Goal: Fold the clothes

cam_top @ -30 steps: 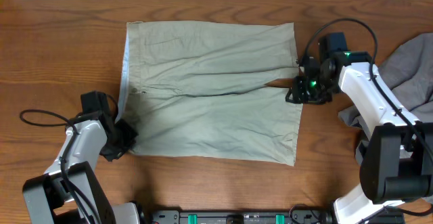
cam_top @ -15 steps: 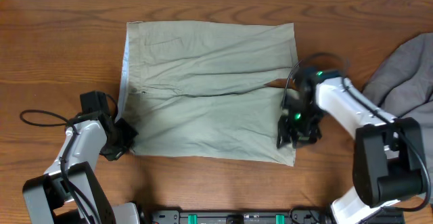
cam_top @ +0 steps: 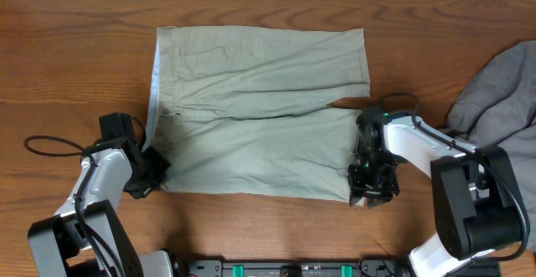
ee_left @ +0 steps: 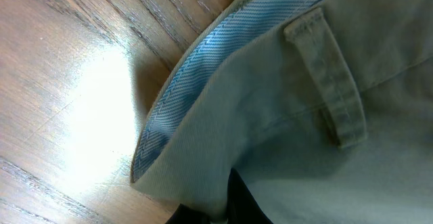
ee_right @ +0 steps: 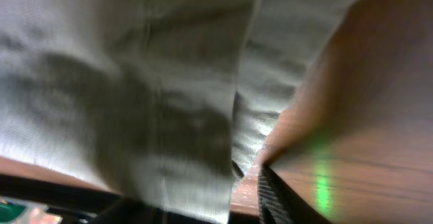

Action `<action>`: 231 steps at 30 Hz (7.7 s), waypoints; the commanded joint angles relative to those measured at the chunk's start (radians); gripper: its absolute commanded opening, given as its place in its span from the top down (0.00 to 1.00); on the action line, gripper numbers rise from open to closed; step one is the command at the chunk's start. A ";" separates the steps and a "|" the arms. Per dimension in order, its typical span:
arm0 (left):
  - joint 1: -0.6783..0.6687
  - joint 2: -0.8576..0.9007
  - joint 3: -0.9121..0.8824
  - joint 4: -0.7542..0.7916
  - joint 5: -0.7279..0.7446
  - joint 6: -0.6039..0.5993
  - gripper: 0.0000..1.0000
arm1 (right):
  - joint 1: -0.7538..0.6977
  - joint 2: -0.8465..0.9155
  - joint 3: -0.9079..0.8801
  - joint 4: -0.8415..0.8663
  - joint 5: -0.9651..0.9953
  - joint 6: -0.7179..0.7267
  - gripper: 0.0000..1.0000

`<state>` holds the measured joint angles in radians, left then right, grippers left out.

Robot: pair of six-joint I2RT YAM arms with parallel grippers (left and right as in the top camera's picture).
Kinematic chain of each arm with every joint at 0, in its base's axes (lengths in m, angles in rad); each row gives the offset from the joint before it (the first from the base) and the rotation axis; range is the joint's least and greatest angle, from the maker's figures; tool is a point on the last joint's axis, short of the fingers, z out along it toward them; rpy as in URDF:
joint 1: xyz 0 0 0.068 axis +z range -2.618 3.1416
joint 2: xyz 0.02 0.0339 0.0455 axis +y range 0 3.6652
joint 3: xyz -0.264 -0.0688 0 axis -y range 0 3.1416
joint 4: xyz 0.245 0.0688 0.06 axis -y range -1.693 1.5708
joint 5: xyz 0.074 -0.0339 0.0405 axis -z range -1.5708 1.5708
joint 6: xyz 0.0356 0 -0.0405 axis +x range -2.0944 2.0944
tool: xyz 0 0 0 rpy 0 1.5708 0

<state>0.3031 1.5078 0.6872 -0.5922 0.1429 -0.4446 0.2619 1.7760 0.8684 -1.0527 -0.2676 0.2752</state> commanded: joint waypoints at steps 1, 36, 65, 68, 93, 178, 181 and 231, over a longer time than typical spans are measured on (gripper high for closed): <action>0.009 0.024 -0.034 0.004 -0.045 0.006 0.94 | 0.007 0.000 -0.013 0.100 0.001 0.035 0.69; 0.009 -0.615 0.033 -0.311 0.047 0.190 0.94 | -0.125 -0.511 0.069 0.022 -0.058 0.102 0.99; 0.008 0.239 0.477 0.425 0.456 0.295 0.94 | -0.174 0.032 0.237 1.086 -0.160 0.281 0.99; 0.008 0.310 0.479 0.486 0.455 0.294 0.94 | -0.174 0.100 0.237 1.188 -0.160 0.276 0.99; -0.028 0.260 0.493 0.341 0.621 0.340 0.94 | -0.281 0.218 0.237 1.318 -0.632 0.232 0.78; -0.236 0.439 0.492 0.203 0.011 0.477 0.91 | -0.356 0.523 0.369 1.328 -0.635 0.340 0.98; -0.199 0.408 0.492 0.164 0.112 0.461 0.57 | -0.356 0.522 0.369 1.320 -0.697 0.328 0.98; 0.040 0.378 0.497 0.108 0.649 0.438 0.94 | -0.380 0.245 0.369 0.708 -0.586 -0.098 0.98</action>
<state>0.3080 2.0174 1.1748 -0.4622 0.8917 -0.0406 -0.0971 2.1662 1.2366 -0.3252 -0.9695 0.2089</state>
